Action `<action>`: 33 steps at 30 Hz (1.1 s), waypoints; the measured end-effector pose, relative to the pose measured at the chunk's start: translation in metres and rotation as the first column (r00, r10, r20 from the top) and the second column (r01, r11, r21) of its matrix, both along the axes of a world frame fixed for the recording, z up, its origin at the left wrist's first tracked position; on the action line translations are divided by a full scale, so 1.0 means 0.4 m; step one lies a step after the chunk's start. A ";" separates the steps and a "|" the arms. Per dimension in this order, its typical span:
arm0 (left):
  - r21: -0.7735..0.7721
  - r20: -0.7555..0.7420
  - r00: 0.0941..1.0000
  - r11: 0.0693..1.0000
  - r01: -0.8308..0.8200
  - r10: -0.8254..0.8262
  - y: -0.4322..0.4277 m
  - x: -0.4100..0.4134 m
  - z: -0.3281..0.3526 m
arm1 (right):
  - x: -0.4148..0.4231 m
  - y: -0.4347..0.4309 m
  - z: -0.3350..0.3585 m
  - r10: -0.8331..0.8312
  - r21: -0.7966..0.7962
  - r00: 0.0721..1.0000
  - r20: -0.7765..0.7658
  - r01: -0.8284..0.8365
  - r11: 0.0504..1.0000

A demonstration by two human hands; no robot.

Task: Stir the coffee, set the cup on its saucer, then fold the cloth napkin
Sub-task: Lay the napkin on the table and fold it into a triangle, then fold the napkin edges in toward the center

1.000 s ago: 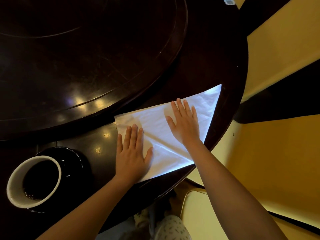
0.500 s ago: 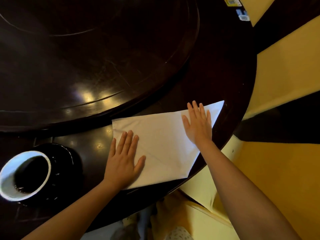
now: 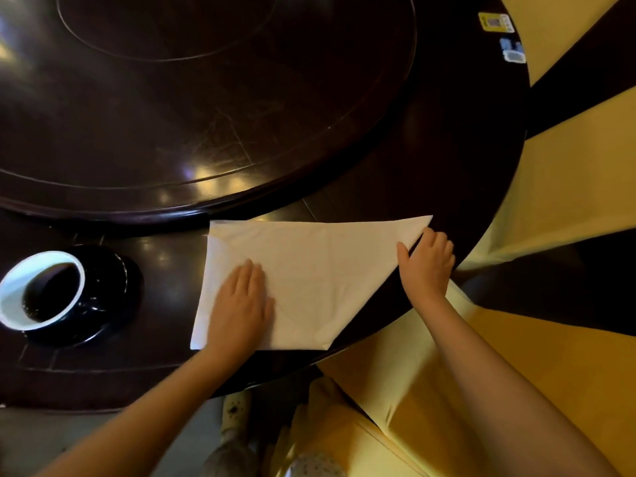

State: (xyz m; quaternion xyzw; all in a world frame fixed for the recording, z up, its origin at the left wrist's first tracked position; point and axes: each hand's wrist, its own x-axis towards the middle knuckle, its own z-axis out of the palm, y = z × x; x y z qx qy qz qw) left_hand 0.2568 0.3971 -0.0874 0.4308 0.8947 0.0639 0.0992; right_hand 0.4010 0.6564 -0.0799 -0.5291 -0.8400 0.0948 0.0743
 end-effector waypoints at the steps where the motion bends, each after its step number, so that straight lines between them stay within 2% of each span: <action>1: 0.043 -0.013 1.000 0.999 0.012 -0.012 0.013 0.050 0.005 | -0.005 -0.006 0.012 -0.040 -0.062 0.997 -0.064 0.036 0.997; 4: 0.131 0.004 0.998 0.989 0.069 -0.070 0.040 0.176 0.022 | -0.034 -0.015 0.034 -0.253 -0.357 0.934 -0.253 0.153 0.922; 6: 0.082 0.017 0.996 0.993 0.090 -0.091 0.041 0.215 0.017 | -0.052 -0.006 0.028 -0.427 -0.563 0.846 -0.321 0.192 0.804; 8: 0.030 -0.019 0.992 0.992 0.125 -0.125 0.034 0.225 0.007 | -0.062 0.006 0.025 -0.548 -0.690 0.776 -0.312 0.211 0.692; 10: 0.016 -0.053 0.984 0.985 0.171 -0.170 0.028 0.227 -0.003 | -0.062 0.012 0.035 -0.605 -0.767 0.745 -0.281 0.205 0.608; 13: 0.002 -0.075 0.968 0.971 0.240 -0.239 0.029 0.231 -0.011 | -0.057 0.009 0.067 -0.665 -0.861 0.685 -0.296 0.110 0.496; 16: 0.025 -0.087 0.961 0.963 0.267 -0.264 0.028 0.226 -0.018 | -0.059 -0.009 0.109 -0.649 -0.861 0.669 -0.362 0.026 0.508; 19: 0.066 -0.097 0.963 0.964 0.256 -0.250 0.024 0.228 -0.020 | -0.076 -0.033 0.157 -0.512 -0.797 0.732 -0.448 -0.067 0.601; 22: 0.131 -0.082 0.973 0.965 0.227 -0.218 0.012 0.226 -0.015 | -0.120 -0.067 0.202 -0.258 -0.711 0.829 -0.496 -0.216 0.669; 25: 0.212 -0.098 0.974 0.952 0.220 -0.204 -0.023 0.226 -0.015 | -0.195 -0.111 0.225 0.004 -0.611 0.885 -0.466 -0.325 0.722; 29: 0.260 -0.110 0.975 0.942 0.214 -0.191 -0.084 0.240 -0.033 | -0.298 -0.199 0.225 0.286 -0.489 0.884 -0.370 -0.447 0.749; 33: 0.281 -0.040 0.989 0.948 0.149 -0.143 -0.115 0.249 -0.038 | -0.366 -0.307 0.188 0.478 -0.413 0.844 -0.244 -0.536 0.736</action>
